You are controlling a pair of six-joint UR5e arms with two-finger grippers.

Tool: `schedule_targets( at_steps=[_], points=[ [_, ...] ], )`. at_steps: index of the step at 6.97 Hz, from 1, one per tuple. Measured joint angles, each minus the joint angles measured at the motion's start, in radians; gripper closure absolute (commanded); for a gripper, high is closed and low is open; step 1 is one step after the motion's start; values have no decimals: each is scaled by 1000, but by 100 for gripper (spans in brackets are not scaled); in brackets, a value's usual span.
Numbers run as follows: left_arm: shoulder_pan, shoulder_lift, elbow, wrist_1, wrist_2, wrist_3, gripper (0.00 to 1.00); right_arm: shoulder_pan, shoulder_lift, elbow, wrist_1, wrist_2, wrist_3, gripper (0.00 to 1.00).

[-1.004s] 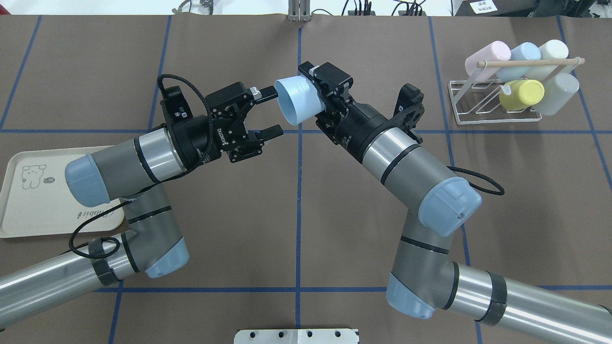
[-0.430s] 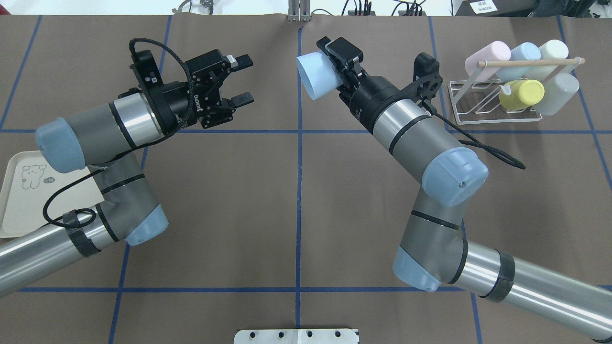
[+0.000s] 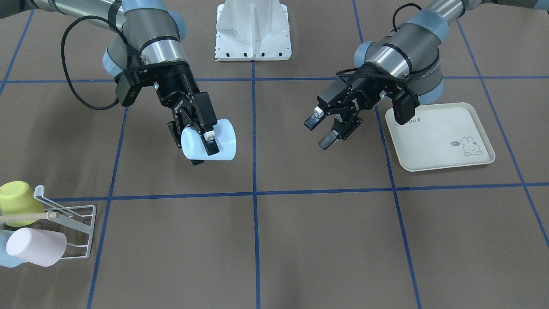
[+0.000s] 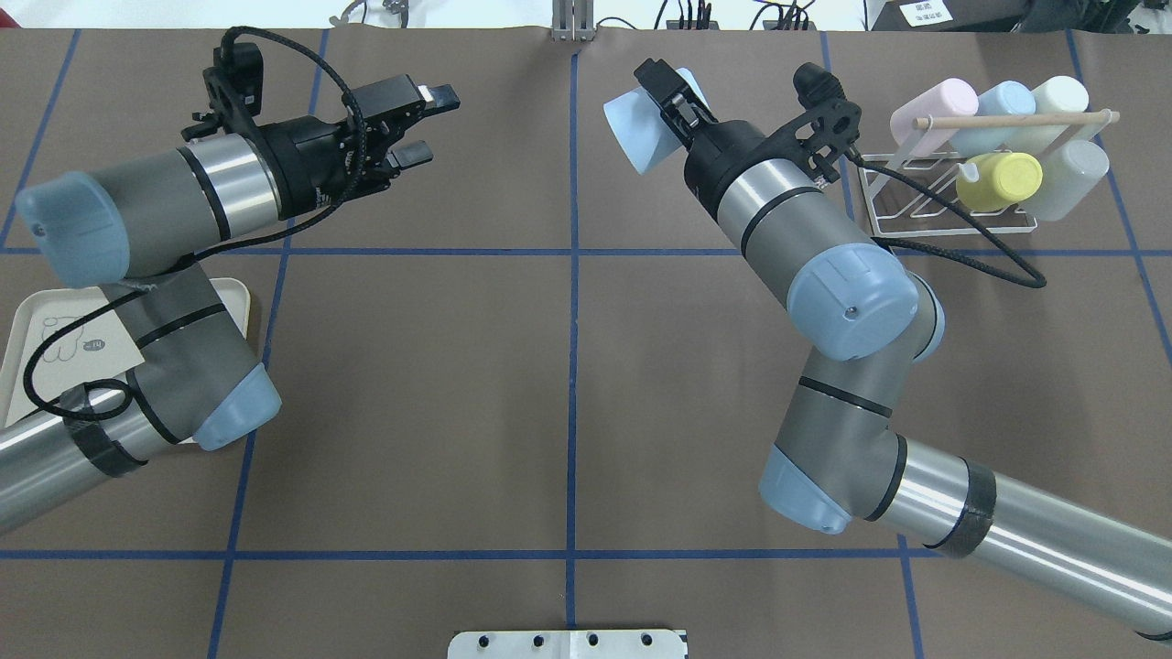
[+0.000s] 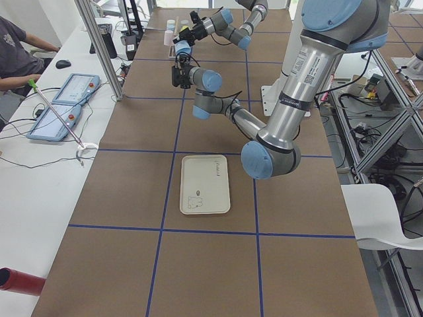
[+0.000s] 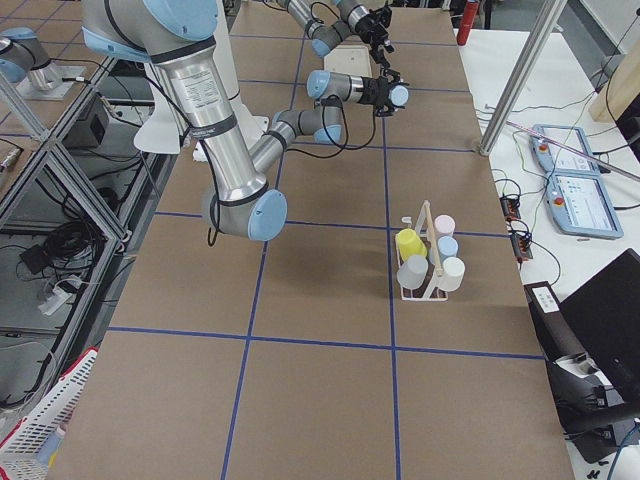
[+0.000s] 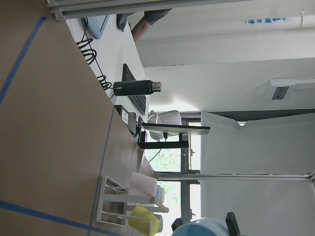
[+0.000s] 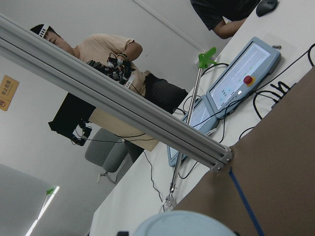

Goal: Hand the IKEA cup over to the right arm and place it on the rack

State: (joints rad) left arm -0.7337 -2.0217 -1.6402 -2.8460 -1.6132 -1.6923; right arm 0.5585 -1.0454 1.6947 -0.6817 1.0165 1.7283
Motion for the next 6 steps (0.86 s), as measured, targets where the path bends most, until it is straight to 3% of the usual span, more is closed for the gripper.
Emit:
schedule_targets(
  at_steps=[3,6],
  points=[
    [-51,63,-242,506,-4,287,0,29,-7,18,-203,-130,-125,100],
    [-109,118,-341,759,-32,422,0,80,-15,73,-516,-221,-224,100]
  ],
)
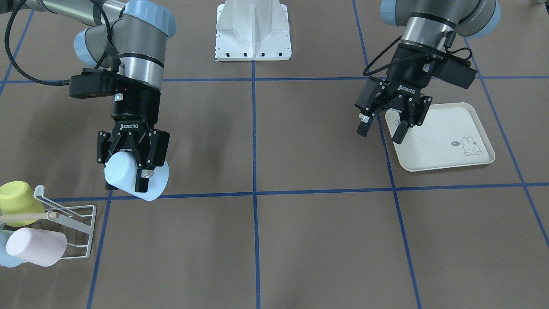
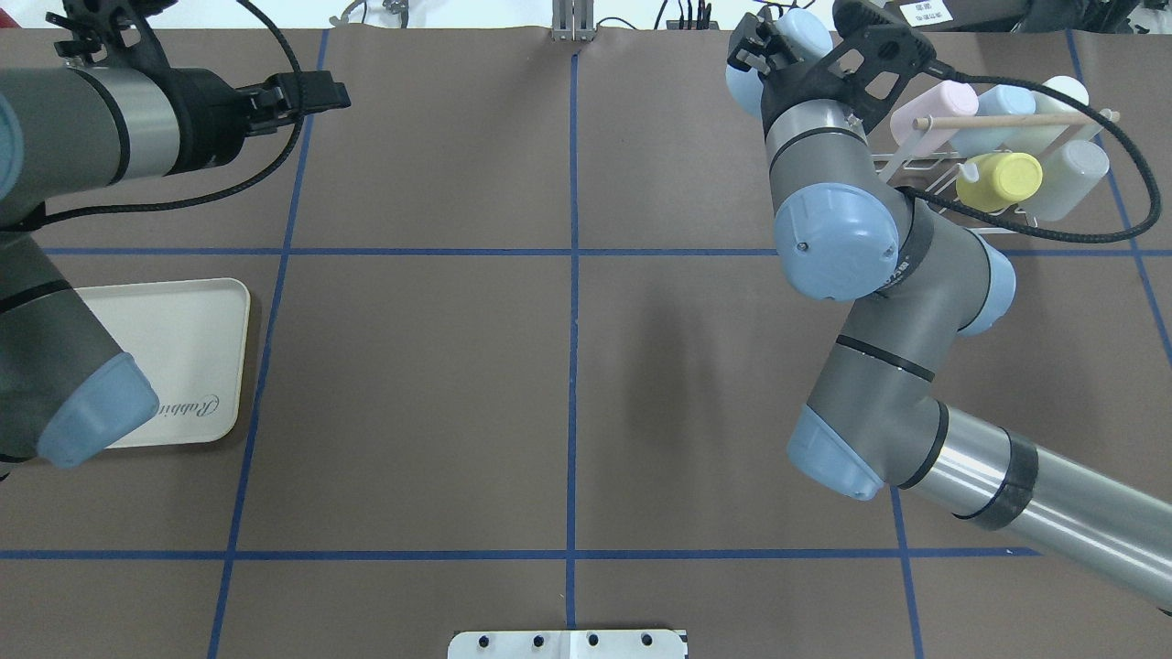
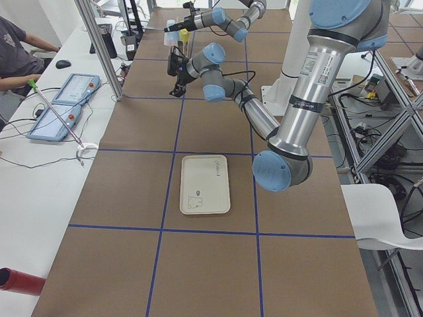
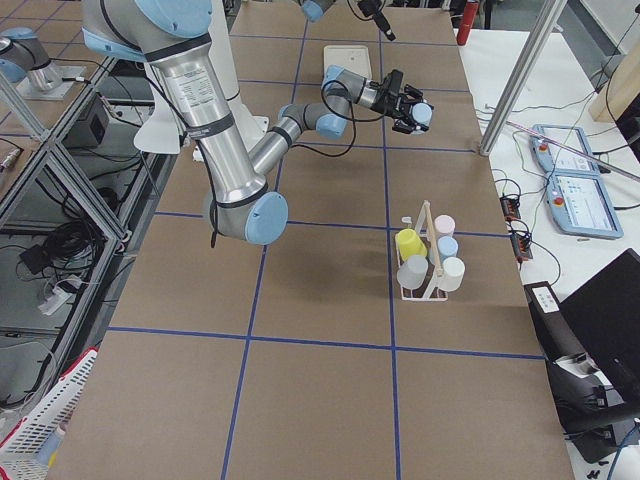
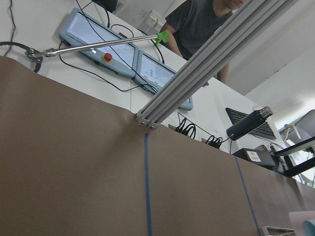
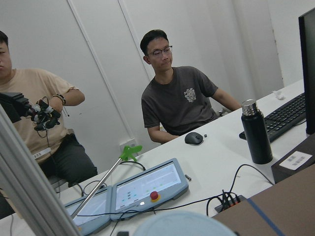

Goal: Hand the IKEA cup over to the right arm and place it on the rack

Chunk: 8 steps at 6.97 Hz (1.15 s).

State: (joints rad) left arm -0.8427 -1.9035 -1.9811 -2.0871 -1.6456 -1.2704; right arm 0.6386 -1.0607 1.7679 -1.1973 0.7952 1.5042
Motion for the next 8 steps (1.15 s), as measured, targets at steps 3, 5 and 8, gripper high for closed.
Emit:
schedule_targets(
  at_steps=[3,5,8],
  points=[
    [-49,50,-62,216,-27,206,0,34,-93,15,-175,-61,-99,100],
    [-53,98,-74,239,-38,257,0,44,-158,24,-191,-92,-135,100],
    [-54,117,-76,242,-52,266,0,52,-202,27,-256,-97,-141,100]
  ],
)
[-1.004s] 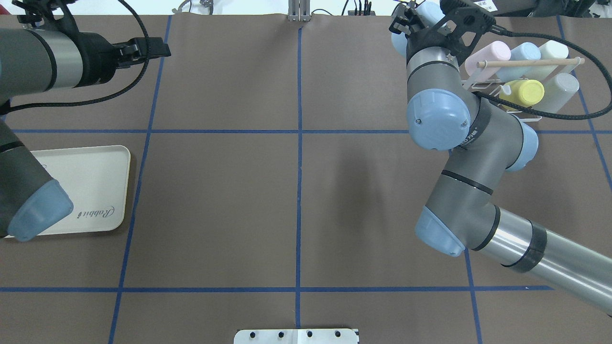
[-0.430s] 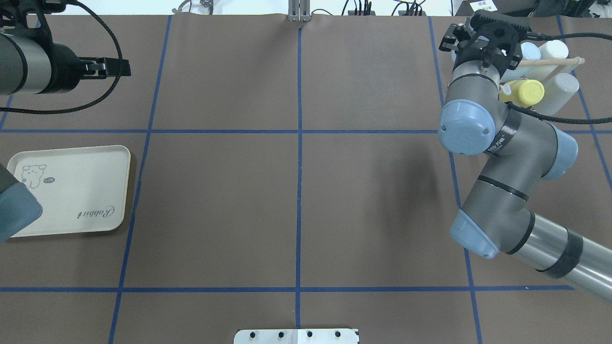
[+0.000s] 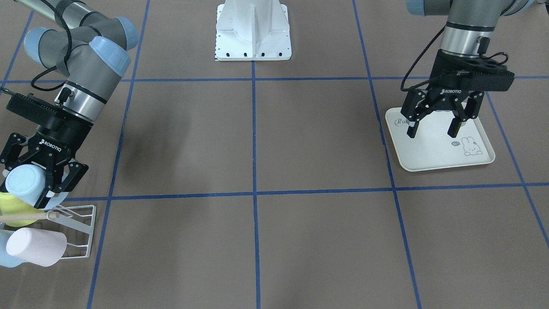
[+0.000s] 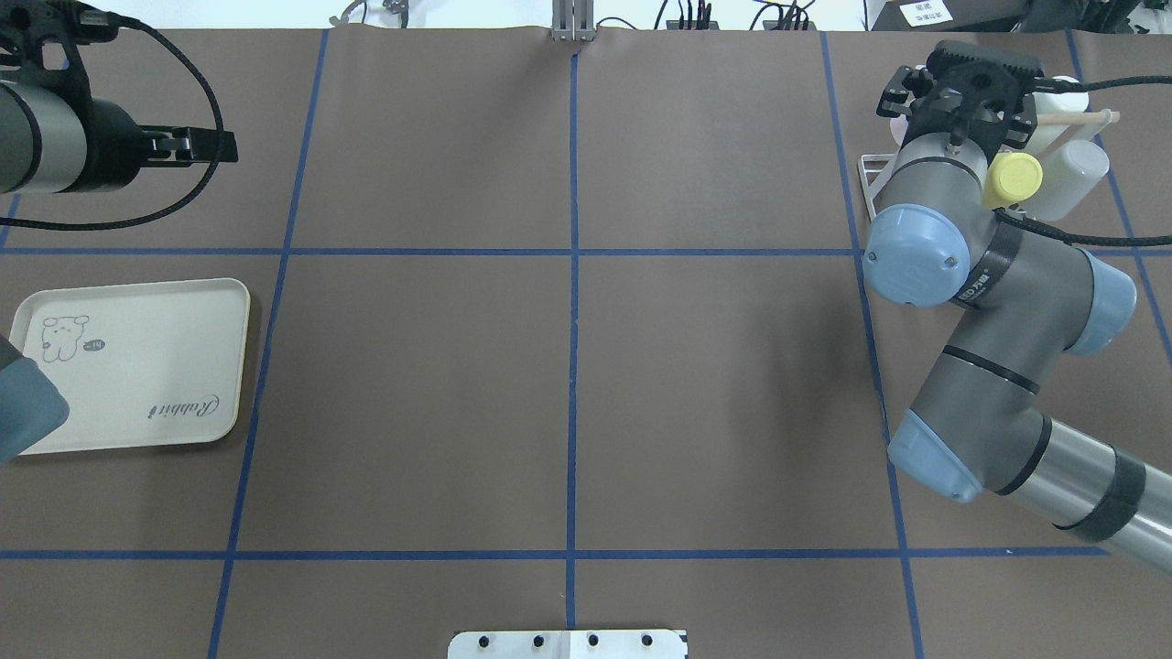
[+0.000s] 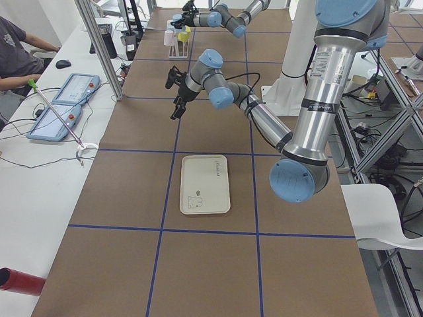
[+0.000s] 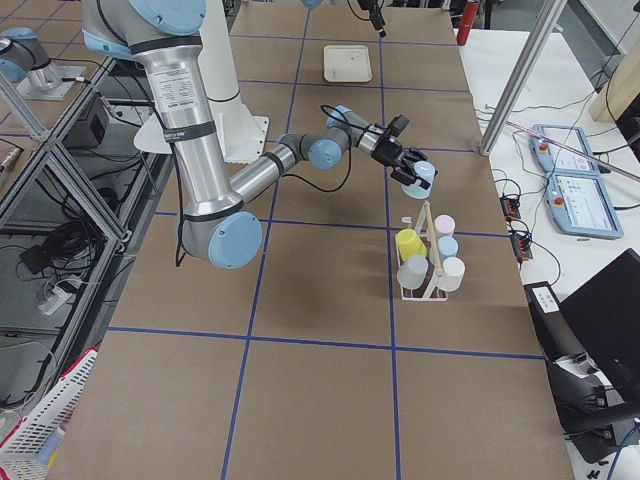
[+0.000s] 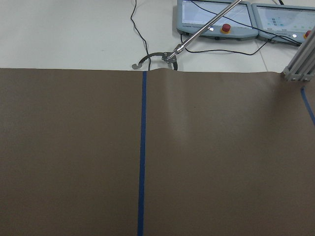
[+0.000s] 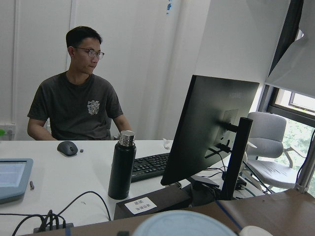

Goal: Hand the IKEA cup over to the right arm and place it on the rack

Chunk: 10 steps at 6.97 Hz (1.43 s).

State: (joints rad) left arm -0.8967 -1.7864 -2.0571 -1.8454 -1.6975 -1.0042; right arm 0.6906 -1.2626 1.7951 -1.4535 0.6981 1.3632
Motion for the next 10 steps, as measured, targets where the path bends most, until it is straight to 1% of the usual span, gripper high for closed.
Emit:
schedule_targets(
  at_steps=[2,6,10],
  points=[
    [-1,1,0,0,-6,0,0,2,-4,0,-27,0,0,100],
    [-1,1,1,0,-8,-1,0,3,-12,-13,-35,11,2,100],
    [-1,0,0,0,-8,-1,0,0,-44,-24,-41,46,2,100]
  ],
)
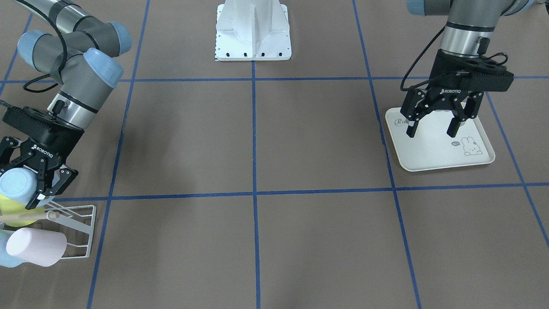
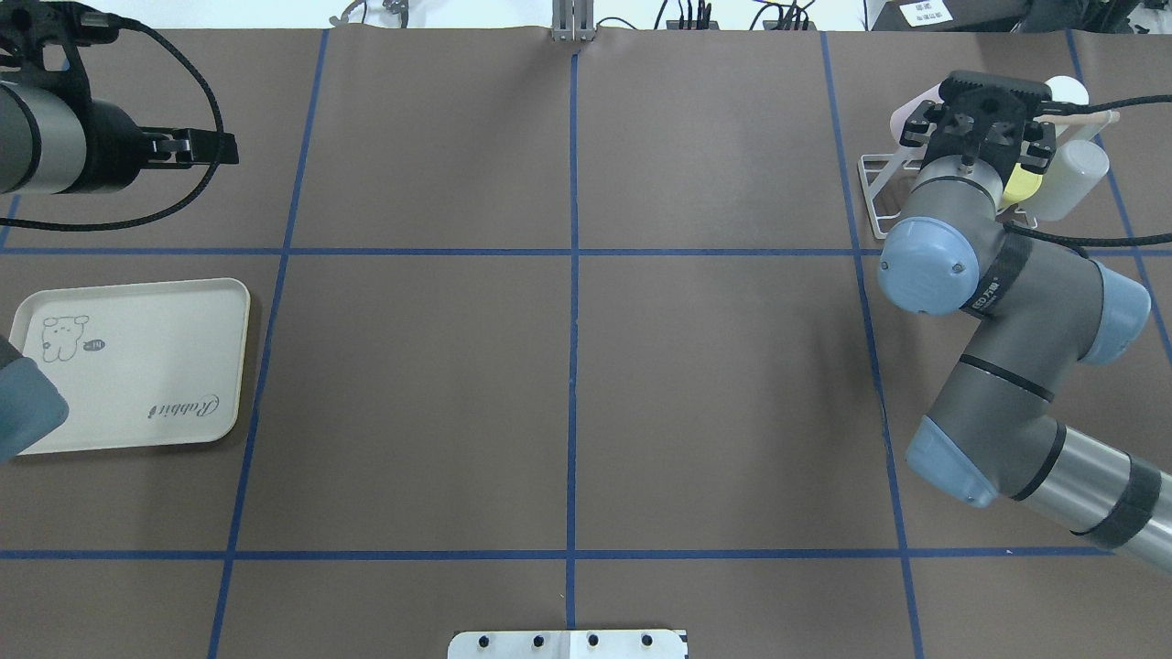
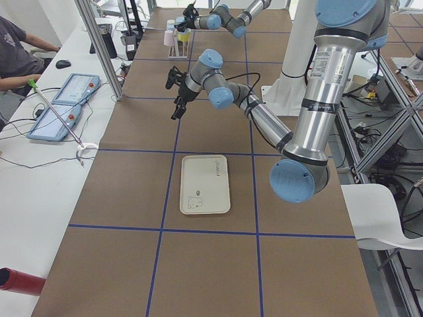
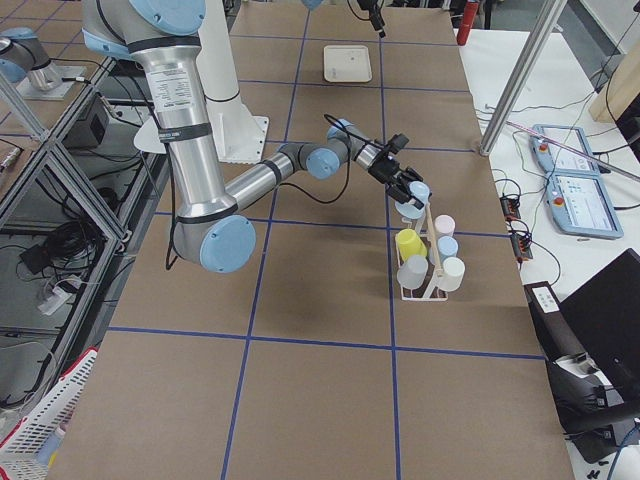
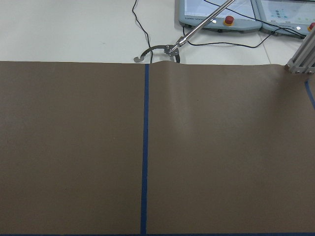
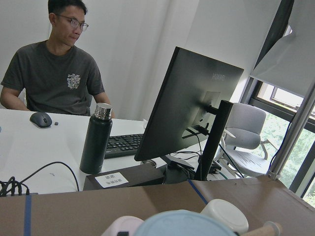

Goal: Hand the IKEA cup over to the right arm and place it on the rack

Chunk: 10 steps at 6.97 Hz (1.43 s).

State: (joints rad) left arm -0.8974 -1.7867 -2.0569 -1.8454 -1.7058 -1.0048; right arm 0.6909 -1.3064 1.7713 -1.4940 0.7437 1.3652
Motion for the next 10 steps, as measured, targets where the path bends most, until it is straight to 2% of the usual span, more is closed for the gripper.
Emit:
schedule_targets(
  at_steps=[10],
  points=[
    [-1,0,4,0,0,0,0,-5,-4,-21,-2,45,-9,100]
  ],
)
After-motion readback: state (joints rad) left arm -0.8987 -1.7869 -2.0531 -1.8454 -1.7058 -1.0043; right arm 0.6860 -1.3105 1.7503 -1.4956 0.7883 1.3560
